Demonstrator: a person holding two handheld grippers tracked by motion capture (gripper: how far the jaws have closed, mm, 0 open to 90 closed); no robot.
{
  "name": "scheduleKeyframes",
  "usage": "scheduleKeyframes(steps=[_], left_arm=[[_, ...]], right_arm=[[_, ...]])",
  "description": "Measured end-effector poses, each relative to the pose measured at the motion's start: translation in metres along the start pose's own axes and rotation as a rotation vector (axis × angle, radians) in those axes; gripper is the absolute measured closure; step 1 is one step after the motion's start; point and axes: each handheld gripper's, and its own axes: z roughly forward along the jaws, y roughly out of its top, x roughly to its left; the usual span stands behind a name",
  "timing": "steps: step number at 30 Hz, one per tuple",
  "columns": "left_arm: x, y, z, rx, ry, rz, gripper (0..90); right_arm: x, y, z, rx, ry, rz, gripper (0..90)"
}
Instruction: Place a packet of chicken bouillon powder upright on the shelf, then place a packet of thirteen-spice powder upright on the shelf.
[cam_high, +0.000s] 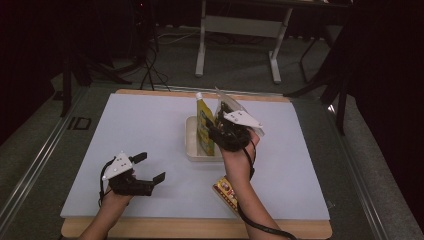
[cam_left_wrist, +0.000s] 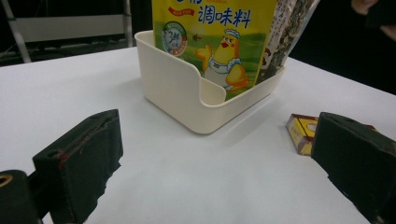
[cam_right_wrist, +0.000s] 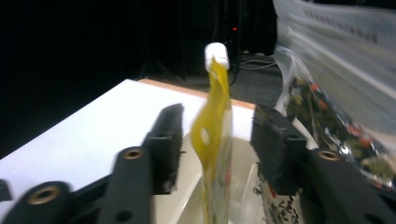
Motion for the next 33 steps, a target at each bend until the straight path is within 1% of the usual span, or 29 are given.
scheduleKeyframes(steps=[5,7,9,11,12,13,17,18,19,21,24,27,29,30,33], left_arm=[[-0.001,0.000,0.000,-0.001,-0.002,-0.002,2.5],[0.000,0.000,0.000,0.001,0.000,-0.003,2.4],[0.000,0.000,0.000,0.000,0.000,-0.005,2.4],[0.000,-0.001,0.001,0.001,-0.002,-0.007,2.4],[0.000,0.000,0.001,0.001,-0.001,-0.007,2.4],[0.000,0.000,0.001,0.001,-0.002,-0.005,2.5],[0.000,-0.001,0.001,0.003,-0.004,-0.007,2.4],[0.000,-0.001,0.001,0.003,-0.004,-0.010,2.4],[0.000,-0.001,0.001,0.002,-0.005,-0.011,2.5],[0.000,0.000,0.001,0.001,-0.004,-0.010,2.4],[0.000,0.000,0.001,-0.002,-0.006,-0.015,2.4],[0.000,0.000,0.003,0.004,-0.008,-0.015,2.4],[-0.001,0.000,0.004,0.005,-0.012,-0.010,2.4],[-0.002,0.000,0.005,0.006,-0.012,-0.008,2.4],[-0.002,-0.001,0.005,0.011,-0.013,-0.007,2.4]], right_arm=[[0.001,0.011,-0.007,-0.007,0.043,-0.017,35.2],[0.000,0.015,-0.011,-0.017,0.061,-0.026,26.7],[0.000,0.017,-0.015,-0.023,0.080,-0.035,21.2],[-0.001,0.020,-0.021,-0.034,0.096,-0.030,18.0],[-0.001,0.022,-0.024,-0.042,0.116,-0.026,14.9],[-0.002,0.023,-0.028,-0.055,0.123,-0.030,13.7],[-0.003,0.025,-0.043,-0.070,0.150,-0.031,13.7],[-0.004,0.024,-0.046,-0.070,0.150,-0.041,13.7],[-0.004,0.023,-0.050,-0.059,0.151,-0.061,13.7],[-0.006,0.020,-0.058,-0.054,0.163,-0.083,14.1],[-0.011,0.011,-0.071,-0.038,0.197,-0.102,14.8],[-0.014,-0.001,-0.085,-0.028,0.232,-0.101,14.9],[-0.015,-0.007,-0.092,-0.017,0.233,-0.122,14.9],[-0.016,-0.011,-0.095,-0.008,0.241,-0.129,14.9],[-0.019,-0.024,-0.104,0.026,0.258,-0.137,17.0]])
